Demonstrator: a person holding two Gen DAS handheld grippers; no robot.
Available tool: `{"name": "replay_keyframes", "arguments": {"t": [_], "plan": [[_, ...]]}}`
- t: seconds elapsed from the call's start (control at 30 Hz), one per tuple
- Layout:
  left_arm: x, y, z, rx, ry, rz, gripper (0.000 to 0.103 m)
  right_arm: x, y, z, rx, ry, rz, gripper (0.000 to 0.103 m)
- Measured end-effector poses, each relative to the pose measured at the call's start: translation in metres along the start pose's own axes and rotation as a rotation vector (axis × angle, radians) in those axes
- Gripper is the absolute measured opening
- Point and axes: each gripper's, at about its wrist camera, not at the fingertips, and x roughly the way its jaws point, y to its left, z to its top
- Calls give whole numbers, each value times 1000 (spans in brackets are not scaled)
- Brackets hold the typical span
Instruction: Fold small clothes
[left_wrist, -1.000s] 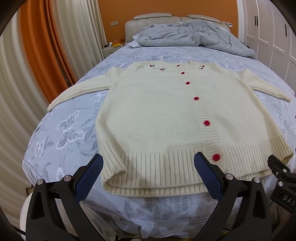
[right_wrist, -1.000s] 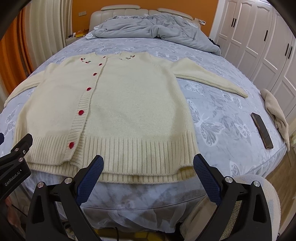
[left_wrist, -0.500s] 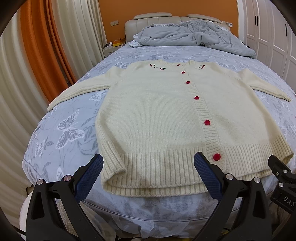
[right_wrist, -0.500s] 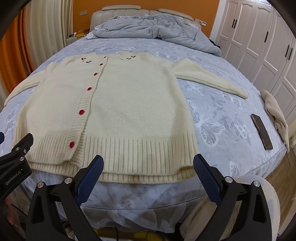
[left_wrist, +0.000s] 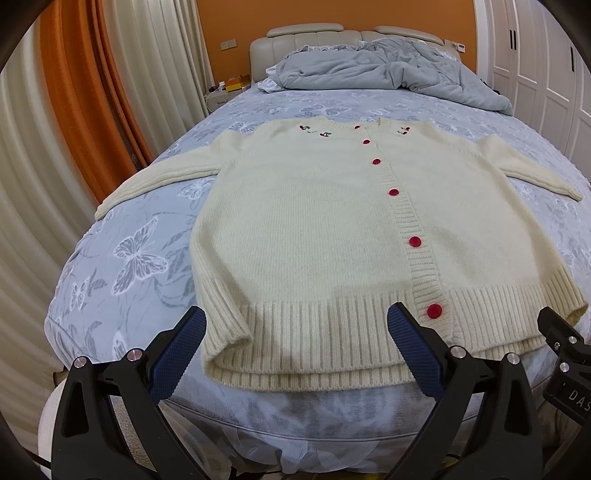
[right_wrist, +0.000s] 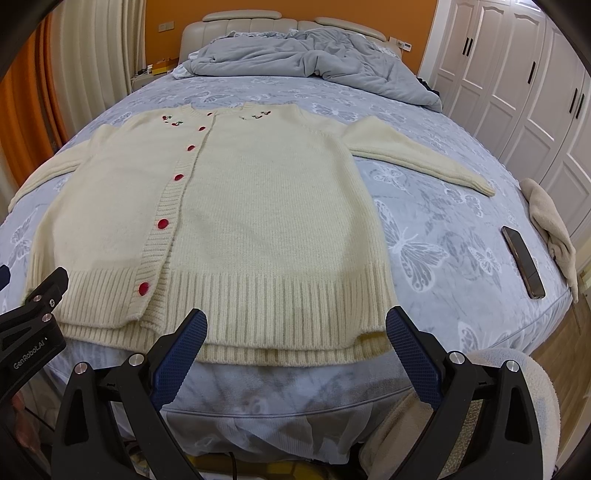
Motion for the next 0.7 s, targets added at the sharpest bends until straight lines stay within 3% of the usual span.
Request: {"name": "replay_keyframes", "arguments": {"t": [0.47,0.7], "plan": [[0,0,0,3,1,1,96,0,2,0,-2,4,5,96],[-1,6,-1,-23,-2,-24,97,1,-7,6,1,13,62,96]]}}
